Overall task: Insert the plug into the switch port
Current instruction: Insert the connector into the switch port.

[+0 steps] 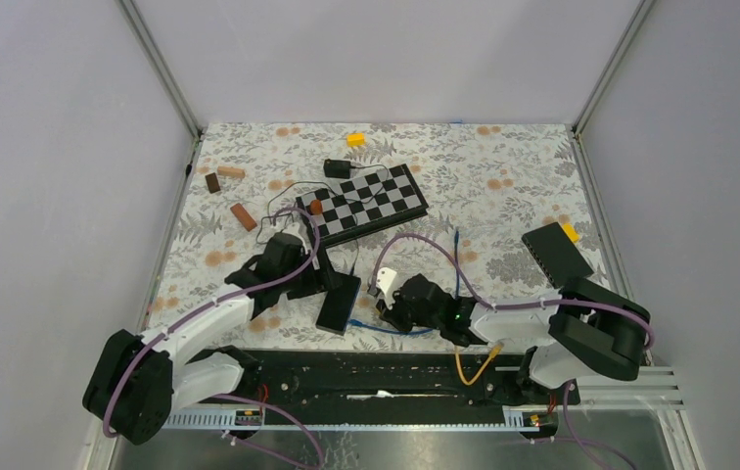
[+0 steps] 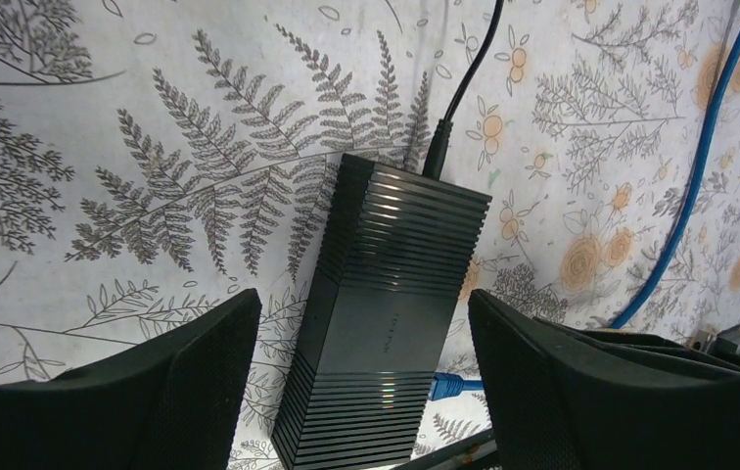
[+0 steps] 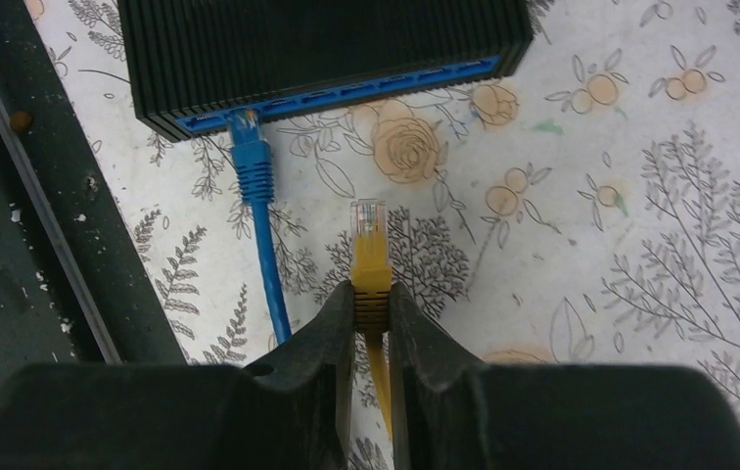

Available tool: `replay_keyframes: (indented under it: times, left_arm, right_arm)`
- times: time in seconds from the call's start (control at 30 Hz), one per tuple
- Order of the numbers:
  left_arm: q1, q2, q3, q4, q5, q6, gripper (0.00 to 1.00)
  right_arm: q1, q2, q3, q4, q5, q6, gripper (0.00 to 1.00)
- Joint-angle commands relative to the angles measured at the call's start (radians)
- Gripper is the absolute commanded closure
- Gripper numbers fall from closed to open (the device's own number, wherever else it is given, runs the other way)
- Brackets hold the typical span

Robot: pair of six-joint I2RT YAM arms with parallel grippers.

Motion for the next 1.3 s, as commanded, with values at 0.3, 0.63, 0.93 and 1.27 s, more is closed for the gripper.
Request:
replay_keyframes:
  times: [0.3,0.63,0.93,1.27]
  left_arm:
    - [-0.043,0.017,-0.085,0.169,0.061,-0.003,0.26]
    - [-0.049,0.037,-0.111,0.206,0.061,0.012,0.35]
    - [-0.049,0.053,-0.141,0.242,0.082,0.02,0.44]
    - [-0.049,0.054,-0.153,0.256,0.083,0.021,0.48]
  right_arm:
    - [0.04,0.125,0.094,0.121,0.056,0.041,1.0]
    - [0.04,0.211,0.15,0.124,0.075,0.07,1.0]
    - [0.04,0.245,0.184,0.102,0.082,0.067,1.0]
    - [0.04,0.25,0.235,-0.04,0.057,0.039,1.0]
